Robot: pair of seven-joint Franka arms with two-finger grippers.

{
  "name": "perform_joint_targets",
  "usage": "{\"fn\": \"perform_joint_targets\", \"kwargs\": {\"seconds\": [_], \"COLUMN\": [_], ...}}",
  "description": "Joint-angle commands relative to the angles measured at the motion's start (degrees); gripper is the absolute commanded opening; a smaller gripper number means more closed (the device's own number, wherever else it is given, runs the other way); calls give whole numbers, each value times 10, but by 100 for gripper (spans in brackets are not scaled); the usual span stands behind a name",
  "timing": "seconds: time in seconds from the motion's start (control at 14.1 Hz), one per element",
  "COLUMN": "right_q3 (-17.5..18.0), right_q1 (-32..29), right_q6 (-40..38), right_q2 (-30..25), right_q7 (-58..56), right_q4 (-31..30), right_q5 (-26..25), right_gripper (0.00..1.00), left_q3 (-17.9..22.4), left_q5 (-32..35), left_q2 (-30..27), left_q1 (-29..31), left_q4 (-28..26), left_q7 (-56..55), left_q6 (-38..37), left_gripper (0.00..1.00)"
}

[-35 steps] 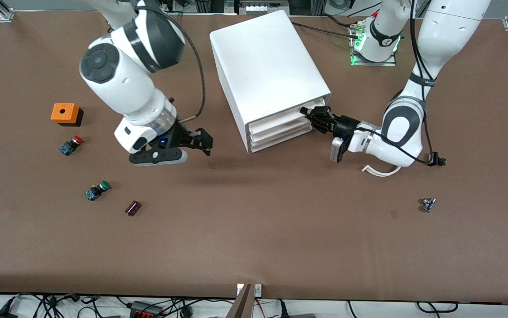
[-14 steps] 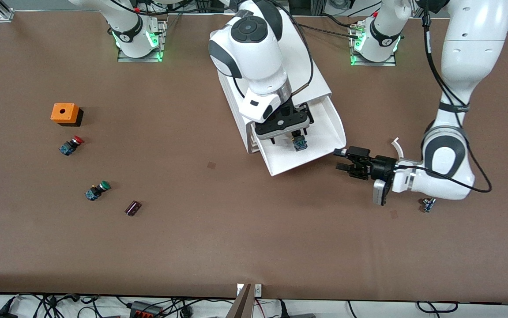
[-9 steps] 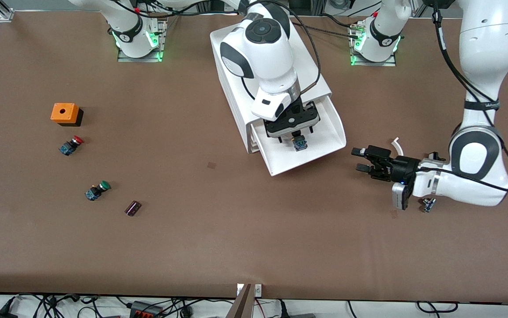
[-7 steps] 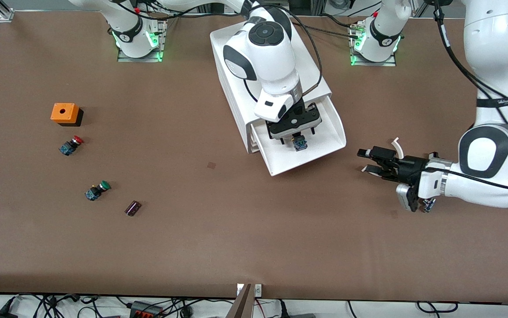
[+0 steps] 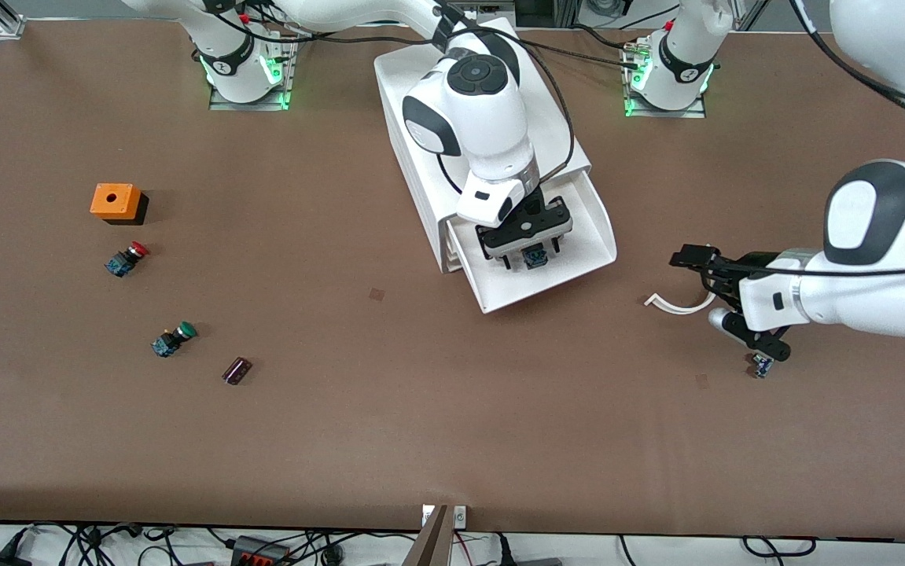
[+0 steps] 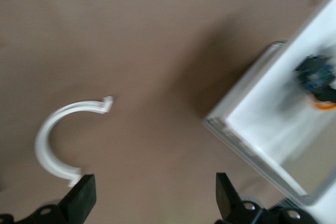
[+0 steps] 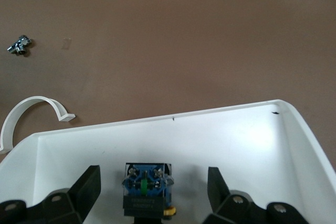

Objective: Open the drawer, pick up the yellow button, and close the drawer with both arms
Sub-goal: 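Grasp the yellow-capped button in the drawer with the right gripper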

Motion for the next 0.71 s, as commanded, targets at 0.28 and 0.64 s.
{"fn": "perform_joint_targets", "kwargs": {"seconds": [0.28, 0.64], "right_q3": [-1, -1], "right_q1": [10, 13], "right_q6": [7, 8], "right_q2": [22, 26], "right_q7": [6, 5], "right_q4": [24, 23], "right_q5": [-10, -10], "right_gripper": [78, 73], "left_q3": [10, 9], "left_q5": [103, 99], "left_q2": [-5, -3], "left_q1": [0, 1], "left_q4": [84, 81], "left_q7": [-72, -255], "left_q6": [0, 17], "left_gripper": [100, 100]}}
